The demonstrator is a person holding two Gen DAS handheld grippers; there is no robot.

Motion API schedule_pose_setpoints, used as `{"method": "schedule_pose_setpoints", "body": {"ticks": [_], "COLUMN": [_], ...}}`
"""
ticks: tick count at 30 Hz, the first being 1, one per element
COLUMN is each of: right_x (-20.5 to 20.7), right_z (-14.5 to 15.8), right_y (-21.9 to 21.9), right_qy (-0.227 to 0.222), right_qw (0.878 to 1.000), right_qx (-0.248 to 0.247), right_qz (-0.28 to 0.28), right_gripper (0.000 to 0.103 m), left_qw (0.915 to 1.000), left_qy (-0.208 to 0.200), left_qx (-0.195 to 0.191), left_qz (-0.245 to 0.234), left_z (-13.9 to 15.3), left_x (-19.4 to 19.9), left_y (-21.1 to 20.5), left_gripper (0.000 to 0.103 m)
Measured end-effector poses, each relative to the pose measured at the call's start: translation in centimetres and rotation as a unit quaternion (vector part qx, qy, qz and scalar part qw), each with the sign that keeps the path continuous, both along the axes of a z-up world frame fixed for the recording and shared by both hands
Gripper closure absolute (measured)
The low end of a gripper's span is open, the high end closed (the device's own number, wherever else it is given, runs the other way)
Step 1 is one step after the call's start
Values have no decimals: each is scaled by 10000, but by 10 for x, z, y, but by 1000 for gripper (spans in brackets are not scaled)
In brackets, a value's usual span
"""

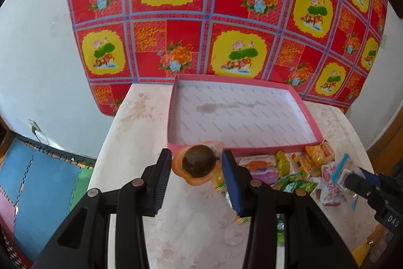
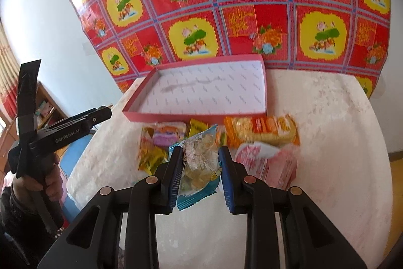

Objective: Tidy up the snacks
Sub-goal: 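Carry the egg snack and candy bag over the pink box with both tools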

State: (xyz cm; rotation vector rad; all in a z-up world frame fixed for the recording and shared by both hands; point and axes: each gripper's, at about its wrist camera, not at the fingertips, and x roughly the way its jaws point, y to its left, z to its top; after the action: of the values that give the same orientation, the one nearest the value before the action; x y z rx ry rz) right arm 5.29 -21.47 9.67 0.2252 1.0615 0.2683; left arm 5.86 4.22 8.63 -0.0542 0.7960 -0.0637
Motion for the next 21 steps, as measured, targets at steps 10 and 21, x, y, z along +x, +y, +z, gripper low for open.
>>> {"method": "schedule_pose_setpoints", "body": {"ticks": [10, 21], "right_x": [36, 76], "right_z": [12, 5], "right_y": [-2, -7], "right_qy": [-143, -154], "right_qw": [9999, 9998], "right_qx": [-86, -107], "right_qz": [32, -78], "right_gripper": [73, 73], "left_qw": [9998, 9989], "left_qy": [-101, -188], "left_qx": [40, 217], "left_qz": [-189, -371], "left_z": [16, 23], "left_x": [29, 58], "left_y": [-13, -30], "left_gripper": [60, 60]}}
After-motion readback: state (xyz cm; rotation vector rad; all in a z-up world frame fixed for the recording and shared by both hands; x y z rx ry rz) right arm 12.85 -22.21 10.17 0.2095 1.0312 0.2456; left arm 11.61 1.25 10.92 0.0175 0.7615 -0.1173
